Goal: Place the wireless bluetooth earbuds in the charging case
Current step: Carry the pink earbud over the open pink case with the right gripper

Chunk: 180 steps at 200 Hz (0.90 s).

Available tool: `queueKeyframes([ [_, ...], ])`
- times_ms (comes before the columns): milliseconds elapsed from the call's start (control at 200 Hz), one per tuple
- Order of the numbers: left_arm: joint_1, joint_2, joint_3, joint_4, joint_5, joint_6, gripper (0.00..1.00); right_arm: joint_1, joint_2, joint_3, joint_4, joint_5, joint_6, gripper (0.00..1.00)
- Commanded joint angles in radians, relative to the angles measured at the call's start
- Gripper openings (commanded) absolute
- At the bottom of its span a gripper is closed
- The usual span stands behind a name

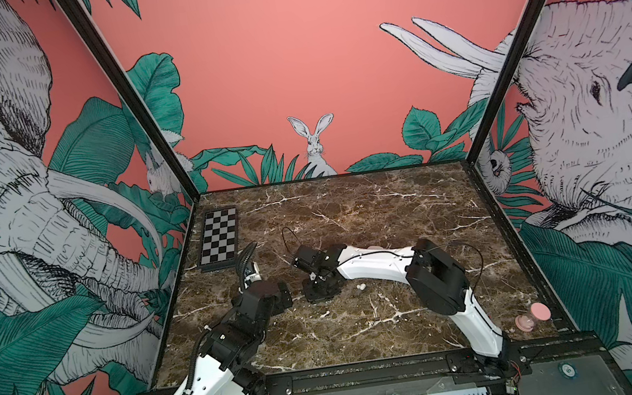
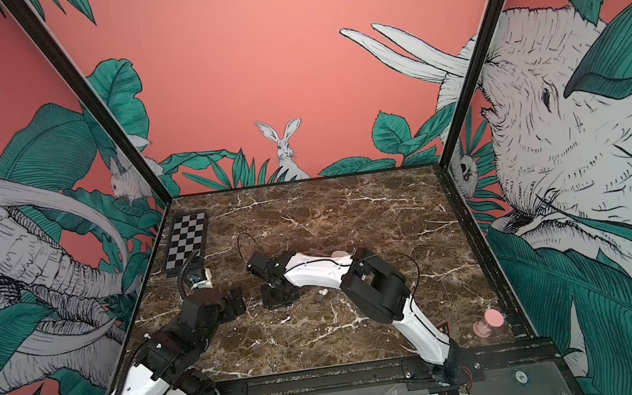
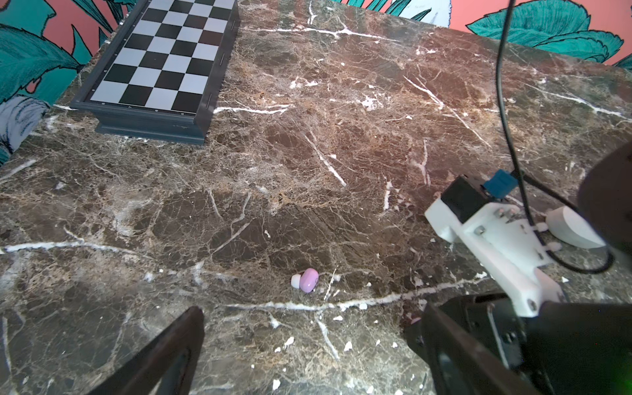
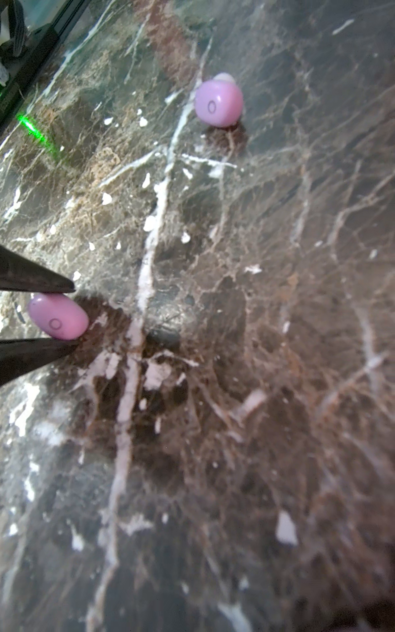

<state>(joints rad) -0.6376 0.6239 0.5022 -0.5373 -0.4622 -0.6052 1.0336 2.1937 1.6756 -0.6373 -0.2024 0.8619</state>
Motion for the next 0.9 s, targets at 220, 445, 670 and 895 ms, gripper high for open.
queueKeyframes([
  [220, 0.009, 0.0, -0.016, 0.02, -0.002, 0.0, 0.99, -0.01, -0.112, -0.075, 0.074, 0.02, -0.095, 0.22],
  [445, 0.009, 0.009, -0.018, 0.027, 0.008, -0.001, 0.99, -0.01, -0.148, -0.108, 0.096, 0.016, -0.146, 0.22],
  [670, 0.009, 0.019, -0.019, 0.03, 0.013, 0.001, 0.99, -0.01, -0.194, -0.143, 0.083, 0.081, -0.246, 0.22],
  [895, 0.009, 0.032, -0.019, 0.039, 0.019, 0.001, 0.99, -0.01, -0.222, -0.159, 0.064, 0.166, -0.38, 0.22],
])
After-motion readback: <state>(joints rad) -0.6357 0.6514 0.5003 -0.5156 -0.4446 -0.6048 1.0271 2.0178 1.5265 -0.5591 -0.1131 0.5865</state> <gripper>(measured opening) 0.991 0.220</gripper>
